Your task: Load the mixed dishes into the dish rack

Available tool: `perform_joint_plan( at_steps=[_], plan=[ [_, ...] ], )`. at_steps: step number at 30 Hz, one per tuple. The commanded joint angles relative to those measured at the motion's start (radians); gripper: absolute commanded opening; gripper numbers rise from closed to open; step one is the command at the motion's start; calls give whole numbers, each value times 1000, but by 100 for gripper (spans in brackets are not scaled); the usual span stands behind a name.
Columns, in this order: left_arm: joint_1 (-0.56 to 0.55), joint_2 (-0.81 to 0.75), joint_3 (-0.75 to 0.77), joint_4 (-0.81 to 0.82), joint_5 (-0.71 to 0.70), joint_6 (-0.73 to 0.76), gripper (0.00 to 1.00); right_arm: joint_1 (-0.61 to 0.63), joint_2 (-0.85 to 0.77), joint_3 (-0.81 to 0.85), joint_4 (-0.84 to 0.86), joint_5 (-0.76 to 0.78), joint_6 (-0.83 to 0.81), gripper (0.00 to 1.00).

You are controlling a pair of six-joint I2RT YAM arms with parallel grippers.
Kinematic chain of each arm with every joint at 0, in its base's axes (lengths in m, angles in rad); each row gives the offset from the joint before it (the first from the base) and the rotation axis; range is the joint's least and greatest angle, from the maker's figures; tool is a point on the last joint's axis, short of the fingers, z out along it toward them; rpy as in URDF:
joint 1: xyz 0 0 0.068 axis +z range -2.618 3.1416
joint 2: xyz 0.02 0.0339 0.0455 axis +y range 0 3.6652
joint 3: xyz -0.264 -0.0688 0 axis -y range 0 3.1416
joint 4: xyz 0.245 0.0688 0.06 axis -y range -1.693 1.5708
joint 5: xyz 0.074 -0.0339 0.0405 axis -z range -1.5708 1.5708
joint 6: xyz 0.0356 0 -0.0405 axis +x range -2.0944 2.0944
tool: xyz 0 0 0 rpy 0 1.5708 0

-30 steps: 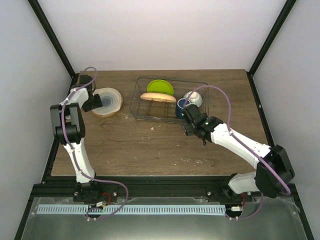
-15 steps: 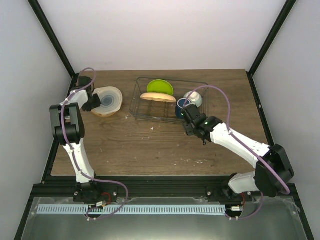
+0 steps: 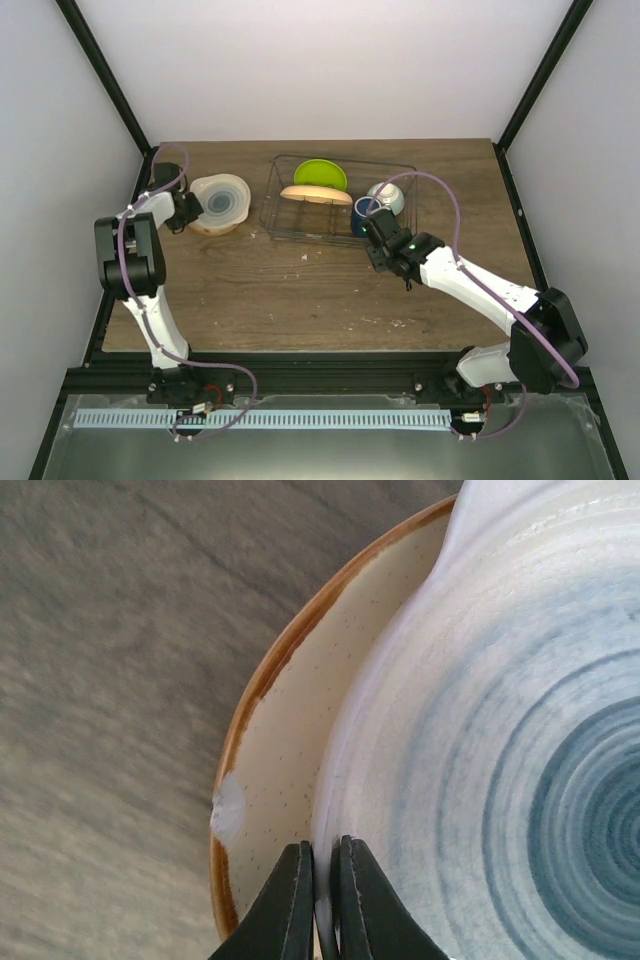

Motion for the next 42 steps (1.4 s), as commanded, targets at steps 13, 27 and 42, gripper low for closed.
perform_joint_plan(
  at_steps=[13,27,42],
  plan=[
    [68,-276,-290,83,254,-78,0,8,-3,-18,-13,-11,29,63],
    [86,-385,-236,46,274,-97,0,8,5,-24,-30,-22,50,63],
    [110,-732,-439,-43,244,-69,0,8,21,-46,4,-71,47,63]
  ],
)
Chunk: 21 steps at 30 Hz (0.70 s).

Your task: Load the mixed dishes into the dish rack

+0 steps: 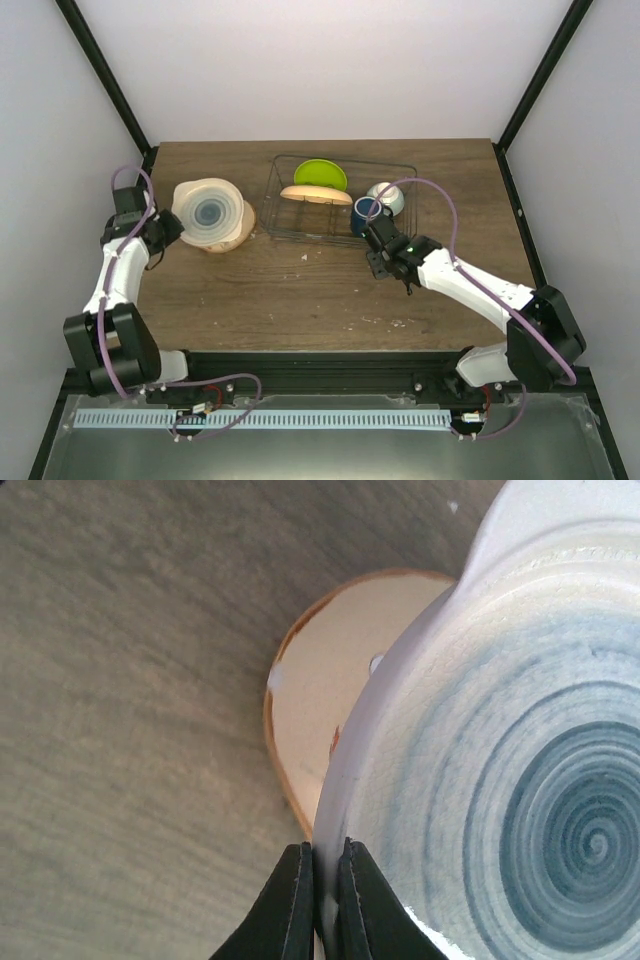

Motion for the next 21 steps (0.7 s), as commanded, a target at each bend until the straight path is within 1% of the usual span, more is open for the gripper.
perform_joint_plan(
  at_steps=[1,4,9,10,13,16,21],
  plan=[
    [3,-131,-75,18,61,-12,0,8,9,-8,22,-25,15,63],
    [3,-210,-121,11,105,-12,0,9,9,-9,28,-38,11,62],
    [-11,-288,-122,-69,126,8,0,9,6,-5,51,-79,8,63],
    [-17,-299,-125,-77,133,8,0,9,5,2,56,-106,10,64],
    [-59,-342,-134,-99,120,8,0,9,-23,5,109,-261,15,67],
    [-128,-373,-129,-128,92,8,0,8,-75,-9,189,-401,31,70],
    [-204,-414,-141,-150,85,6,0,8,-98,2,226,-545,61,75]
  ],
)
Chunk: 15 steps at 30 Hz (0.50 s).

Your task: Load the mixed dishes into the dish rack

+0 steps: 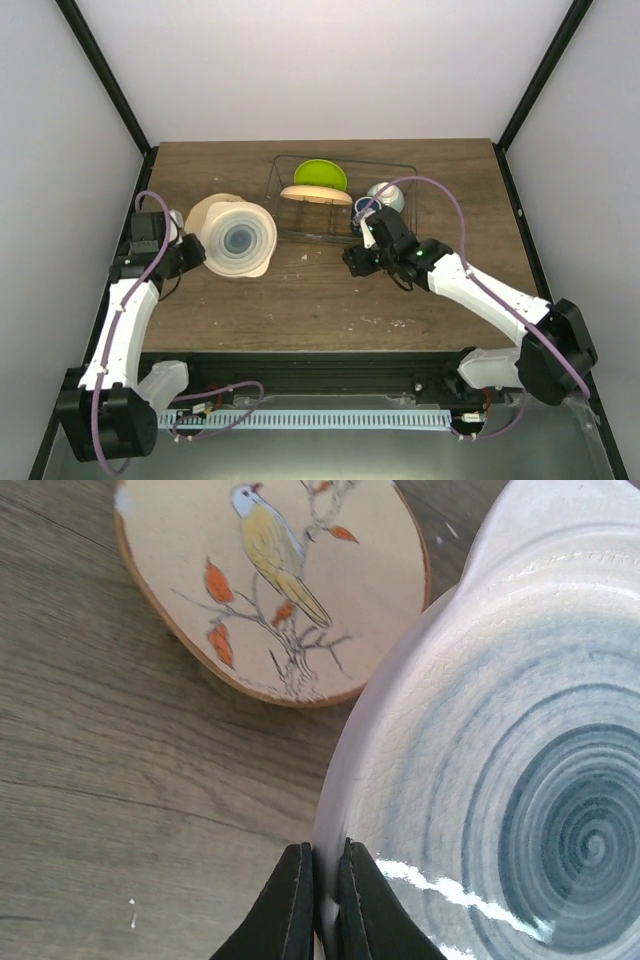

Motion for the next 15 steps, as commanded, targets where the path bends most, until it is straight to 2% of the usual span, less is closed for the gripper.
perform_joint_plan(
  at_steps=[1,9,15],
  plan=[
    [-45,-59,9,36,41,-8,0,8,-35,11,74,-200,40,76],
    [-156,-105,-81,58,15,-30,0,8,-66,-36,208,-434,85,90],
    [-261,-126,-148,108,-26,-76,0,6,-31,-80,357,-613,166,93]
  ],
)
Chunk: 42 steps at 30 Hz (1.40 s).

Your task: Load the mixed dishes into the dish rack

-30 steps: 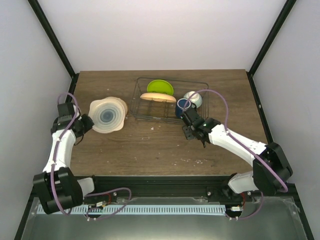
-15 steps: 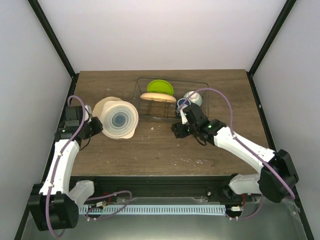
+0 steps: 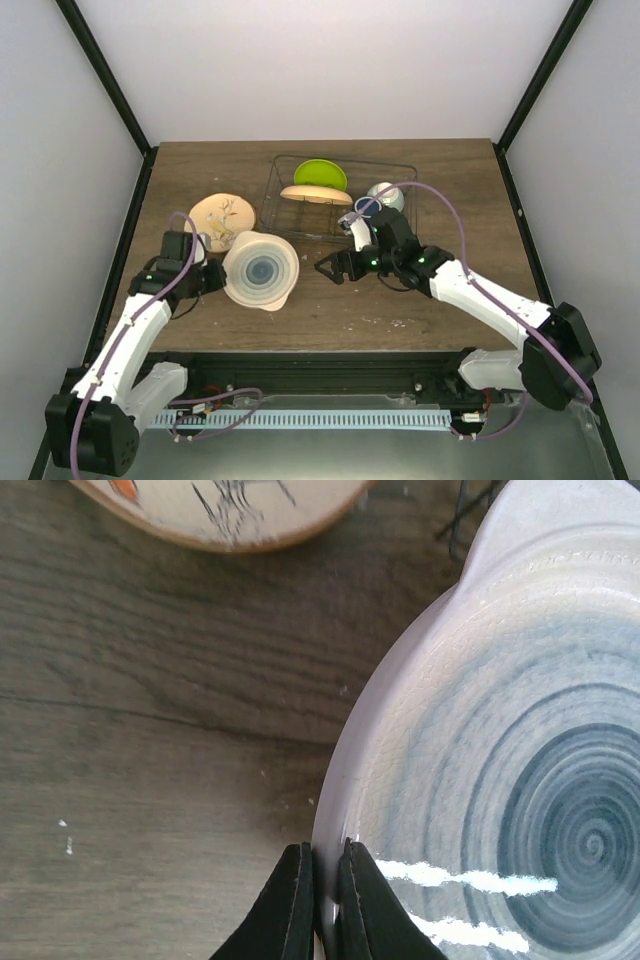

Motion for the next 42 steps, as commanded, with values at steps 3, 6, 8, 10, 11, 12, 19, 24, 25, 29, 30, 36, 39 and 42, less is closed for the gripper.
perform_joint_plan(
  at_steps=[3,6,8,10,11,12,19,24,25,29,30,36,39,42],
  plan=[
    [-72,-51,-20,136,17,-73,0,5,50,-32,180,-193,105,93],
    [-84,-64,-20,137,15,-76,0,6,79,-40,215,-214,133,93],
    [-88,-76,-20,136,18,-79,0,5,101,-47,235,-231,147,93],
    [-91,-86,-20,137,22,-82,0,5,123,-56,252,-241,160,93],
    [-91,-90,-22,137,26,-82,0,6,133,-59,260,-242,168,93],
    [-92,-94,-24,136,29,-83,0,6,144,-61,269,-246,174,93],
    [-94,-101,-39,162,58,-100,0,13,212,-48,345,-262,209,92],
    [-95,-103,-41,159,52,-94,0,25,262,-11,385,-279,222,91],
    [-95,-102,-43,160,53,-95,0,29,271,-3,391,-280,225,91],
    [-98,-108,-49,164,54,-99,0,44,298,27,404,-282,233,89],
    [-100,-108,-51,164,53,-99,0,46,306,34,410,-286,235,87],
    [-104,-111,-70,181,54,-106,0,69,354,84,426,-295,249,75],
    [-105,-110,-74,186,48,-106,0,78,374,99,427,-296,252,70],
    [-108,-112,-74,189,43,-107,0,84,386,98,423,-291,255,64]
  ],
)
